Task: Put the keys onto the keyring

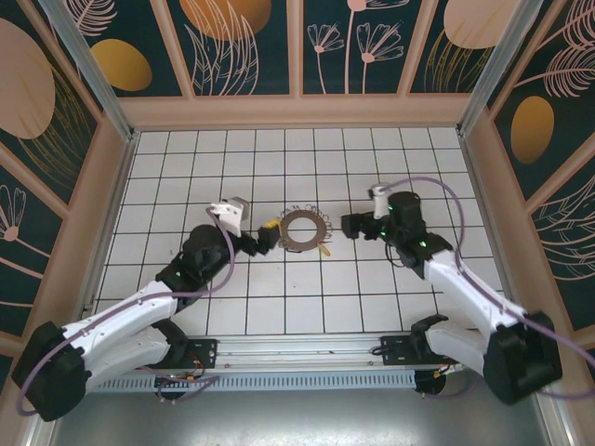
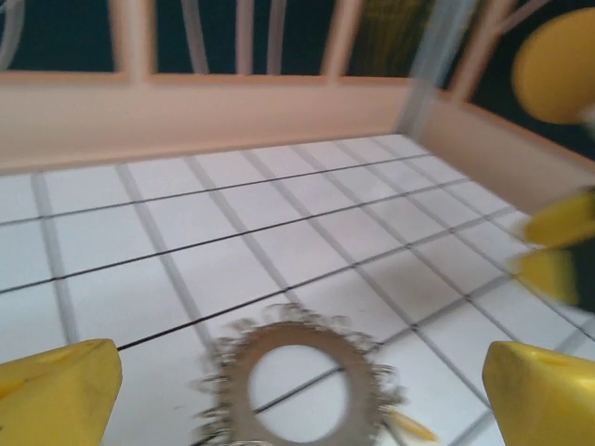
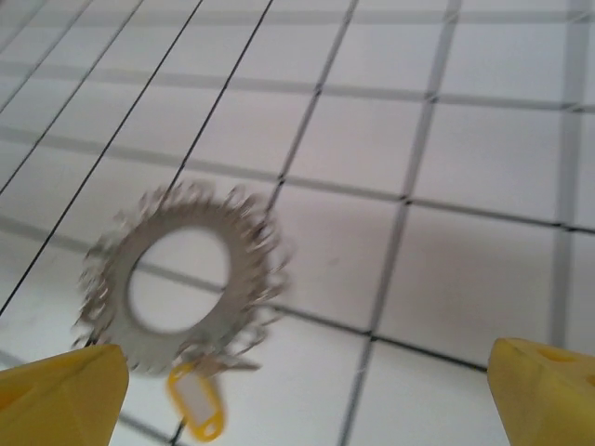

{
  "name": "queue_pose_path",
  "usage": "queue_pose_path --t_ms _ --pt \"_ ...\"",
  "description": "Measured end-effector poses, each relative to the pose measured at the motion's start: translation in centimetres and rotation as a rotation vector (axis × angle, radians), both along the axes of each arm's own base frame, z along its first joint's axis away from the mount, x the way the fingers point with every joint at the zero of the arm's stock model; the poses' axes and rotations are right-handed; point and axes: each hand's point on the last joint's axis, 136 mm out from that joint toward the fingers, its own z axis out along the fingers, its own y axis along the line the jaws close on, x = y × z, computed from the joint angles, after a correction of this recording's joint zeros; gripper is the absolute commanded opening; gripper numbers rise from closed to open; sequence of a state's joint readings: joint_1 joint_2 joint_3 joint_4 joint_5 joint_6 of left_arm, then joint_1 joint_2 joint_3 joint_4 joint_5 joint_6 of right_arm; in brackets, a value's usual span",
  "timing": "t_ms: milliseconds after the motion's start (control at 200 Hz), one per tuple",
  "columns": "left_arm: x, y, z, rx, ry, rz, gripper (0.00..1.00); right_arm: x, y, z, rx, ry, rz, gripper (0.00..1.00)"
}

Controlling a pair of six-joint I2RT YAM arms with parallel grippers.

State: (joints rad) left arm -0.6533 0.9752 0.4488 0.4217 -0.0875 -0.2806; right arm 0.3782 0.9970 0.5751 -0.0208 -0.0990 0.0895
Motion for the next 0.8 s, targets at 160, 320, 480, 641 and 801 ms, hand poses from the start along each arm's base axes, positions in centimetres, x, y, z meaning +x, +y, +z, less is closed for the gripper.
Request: queue_pose_path --t_ms 160,320,480,641,801 --pt "4.2 7.6 -2.3 -0.028 0.106 0.281 0.99 0.0 -6.8 1.3 0.037 -0.241 -0.261 0.99" --pt "5.3 12.0 -2.2 -0.009 0.088 0.494 0.99 -0.3 -10.9 -0.3 0.012 -0.375 -0.376 0.99" --pt "5.4 15.7 -2.0 0.048 0.028 0.681 0.99 1.0 -14.5 -1.8 0.003 -0.374 -0.466 0.99" --pt "4.3 19.6 -3.6 0.16 -0.022 0.856 0.99 2.7 -15.0 -3.4 0.009 -0.376 -0.458 0.99" --pt "3.9 23.2 -5.4 0.249 -0.055 0.987 0.99 3.9 -14.5 -6.0 -0.002 -0.36 -0.424 0.99"
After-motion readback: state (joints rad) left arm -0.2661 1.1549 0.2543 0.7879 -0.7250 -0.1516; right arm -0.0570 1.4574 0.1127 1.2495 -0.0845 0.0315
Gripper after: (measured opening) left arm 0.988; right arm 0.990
